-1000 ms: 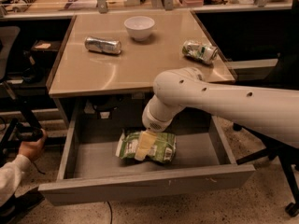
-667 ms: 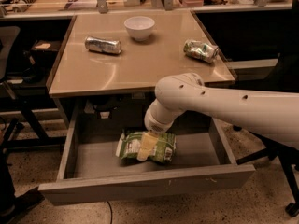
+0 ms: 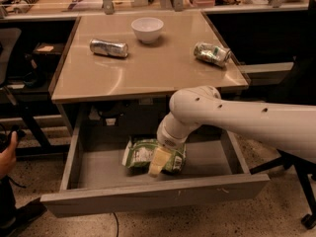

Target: Pick green jalapeno chip bag from top drawer and place on counter

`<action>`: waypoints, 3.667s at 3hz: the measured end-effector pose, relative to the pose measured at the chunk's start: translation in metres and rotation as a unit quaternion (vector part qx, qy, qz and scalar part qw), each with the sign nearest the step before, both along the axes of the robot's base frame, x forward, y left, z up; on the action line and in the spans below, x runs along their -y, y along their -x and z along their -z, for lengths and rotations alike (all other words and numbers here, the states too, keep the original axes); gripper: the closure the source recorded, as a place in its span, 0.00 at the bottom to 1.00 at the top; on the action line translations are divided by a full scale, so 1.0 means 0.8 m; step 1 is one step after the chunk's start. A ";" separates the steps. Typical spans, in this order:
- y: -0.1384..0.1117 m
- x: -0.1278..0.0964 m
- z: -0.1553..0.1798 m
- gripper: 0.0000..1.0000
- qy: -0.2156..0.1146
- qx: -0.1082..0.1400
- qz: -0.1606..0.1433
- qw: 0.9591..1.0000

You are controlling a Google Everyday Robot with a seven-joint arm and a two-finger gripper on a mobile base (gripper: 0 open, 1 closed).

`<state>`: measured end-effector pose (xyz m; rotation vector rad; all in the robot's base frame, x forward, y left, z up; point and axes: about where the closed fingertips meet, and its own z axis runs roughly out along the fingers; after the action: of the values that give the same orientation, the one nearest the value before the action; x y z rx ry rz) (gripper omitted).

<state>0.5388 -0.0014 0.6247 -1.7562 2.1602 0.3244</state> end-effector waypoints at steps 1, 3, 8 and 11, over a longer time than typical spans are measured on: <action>0.021 0.007 0.028 0.02 0.001 -0.027 0.016 0.999; 0.017 0.000 0.030 0.00 -0.005 -0.022 0.001 1.000; 0.017 -0.009 -0.006 1.00 -0.004 -0.009 0.006 1.000; 0.017 0.005 -0.192 1.00 0.059 0.065 0.077 0.993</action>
Offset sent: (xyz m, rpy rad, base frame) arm -0.0122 -0.0040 -0.0167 -0.0009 0.0401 -0.0237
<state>0.5251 -0.0050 0.7786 -1.6077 2.2443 0.0446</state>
